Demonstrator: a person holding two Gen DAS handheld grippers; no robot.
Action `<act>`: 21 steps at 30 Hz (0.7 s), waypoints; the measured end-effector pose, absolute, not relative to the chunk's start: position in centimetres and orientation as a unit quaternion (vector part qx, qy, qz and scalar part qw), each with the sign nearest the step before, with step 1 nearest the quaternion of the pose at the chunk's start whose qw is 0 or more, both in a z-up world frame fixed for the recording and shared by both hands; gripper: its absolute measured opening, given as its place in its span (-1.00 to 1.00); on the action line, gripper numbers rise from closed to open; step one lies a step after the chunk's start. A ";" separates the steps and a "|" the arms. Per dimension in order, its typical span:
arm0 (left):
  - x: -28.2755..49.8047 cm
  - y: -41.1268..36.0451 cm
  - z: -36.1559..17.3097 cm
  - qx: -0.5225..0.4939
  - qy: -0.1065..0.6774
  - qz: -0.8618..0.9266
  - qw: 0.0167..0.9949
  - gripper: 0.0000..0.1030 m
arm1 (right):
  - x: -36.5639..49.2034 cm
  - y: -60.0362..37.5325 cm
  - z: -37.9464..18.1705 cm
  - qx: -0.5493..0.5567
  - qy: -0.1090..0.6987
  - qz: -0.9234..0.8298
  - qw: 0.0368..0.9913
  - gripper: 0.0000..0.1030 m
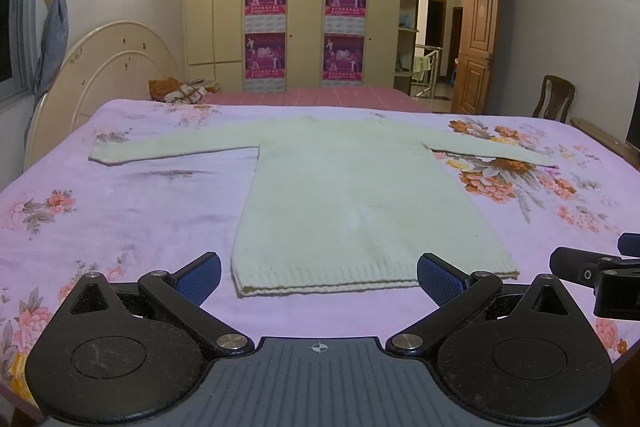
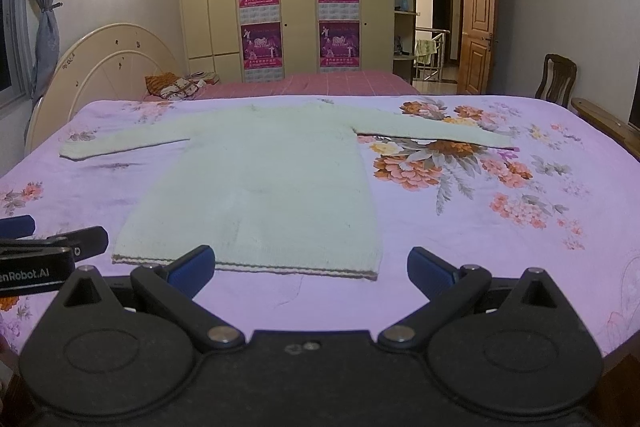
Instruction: Fold small clothes
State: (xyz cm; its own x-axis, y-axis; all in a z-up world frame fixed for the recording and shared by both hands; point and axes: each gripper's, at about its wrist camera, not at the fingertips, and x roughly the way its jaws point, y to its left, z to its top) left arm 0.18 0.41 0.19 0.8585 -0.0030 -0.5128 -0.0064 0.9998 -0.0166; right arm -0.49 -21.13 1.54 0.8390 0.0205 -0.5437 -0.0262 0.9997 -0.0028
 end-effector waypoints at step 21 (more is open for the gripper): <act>0.2 0.5 -0.1 -0.009 0.266 0.001 0.964 1.00 | -0.4 -20.7 1.5 -0.005 0.283 0.013 0.959 0.98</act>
